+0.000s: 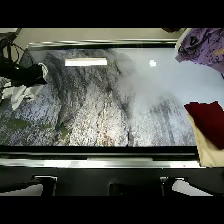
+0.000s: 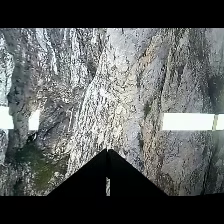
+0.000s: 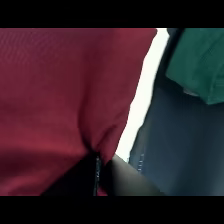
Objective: Fold the clothes and pants, and hang the long-sleeved shirts on hangers.
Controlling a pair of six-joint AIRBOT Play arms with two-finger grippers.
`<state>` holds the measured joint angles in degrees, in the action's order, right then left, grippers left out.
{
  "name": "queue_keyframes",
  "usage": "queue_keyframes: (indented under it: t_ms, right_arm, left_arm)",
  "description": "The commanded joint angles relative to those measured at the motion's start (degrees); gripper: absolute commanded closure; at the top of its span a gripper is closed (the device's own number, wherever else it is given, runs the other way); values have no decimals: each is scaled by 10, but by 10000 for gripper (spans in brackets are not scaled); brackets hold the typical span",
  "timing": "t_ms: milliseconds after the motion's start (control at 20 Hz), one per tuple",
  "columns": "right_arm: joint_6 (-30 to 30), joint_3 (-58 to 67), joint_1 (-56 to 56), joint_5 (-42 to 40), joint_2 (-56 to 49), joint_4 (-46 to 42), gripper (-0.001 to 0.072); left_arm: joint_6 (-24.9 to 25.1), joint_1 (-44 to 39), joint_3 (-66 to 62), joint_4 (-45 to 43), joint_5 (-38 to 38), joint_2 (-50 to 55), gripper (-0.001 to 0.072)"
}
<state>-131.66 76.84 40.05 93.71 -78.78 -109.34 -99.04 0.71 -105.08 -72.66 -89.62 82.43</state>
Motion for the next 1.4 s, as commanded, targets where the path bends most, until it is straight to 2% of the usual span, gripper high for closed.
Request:
queue_keyframes:
  t_ms: [0, 550, 700, 750, 850, 900, 1000, 1100, 1200, 1250, 1350]
  right_arm:
    - [-8, -47, 0, -12, 11, -27, 685]
    - [1, -79, 0, -3, 11, -70, 685]
    - [3, -90, 0, -22, 11, -75, 683]
    - [11, -90, 0, -31, 11, -75, 652]
    - [51, -87, 0, -54, 11, -72, 383]
    - [68, -76, 0, -64, 11, -61, 355]
    - [93, -31, 0, -91, 11, -3, 355]
    - [134, 18, -6, -136, 12, 113, 358]
    - [168, 44, -49, -177, 16, 192, 372]
    - [179, 45, -90, -197, 19, 210, 404]
    - [206, 45, -196, -217, 21, 221, 566]
  left_arm:
    - [0, 0, 0, 0, 0, 0, 687]
    - [0, 0, 0, 0, 0, 0, 687]
    - [0, 0, 0, 0, 0, 0, 687]
    - [0, 0, 0, 0, 0, 0, 688]
    - [0, 0, 0, 0, 0, 0, 687]
    - [0, 0, 0, 0, 1, 0, 687]
    - [0, 0, 0, 0, 2, 0, 685]
    - [0, 0, 0, 0, 3, 0, 685]
    - [0, 0, 0, 0, 3, 0, 687]
    - [1, 0, 0, 0, 3, 0, 687]
    - [17, 0, 5, -5, 3, -3, 688]
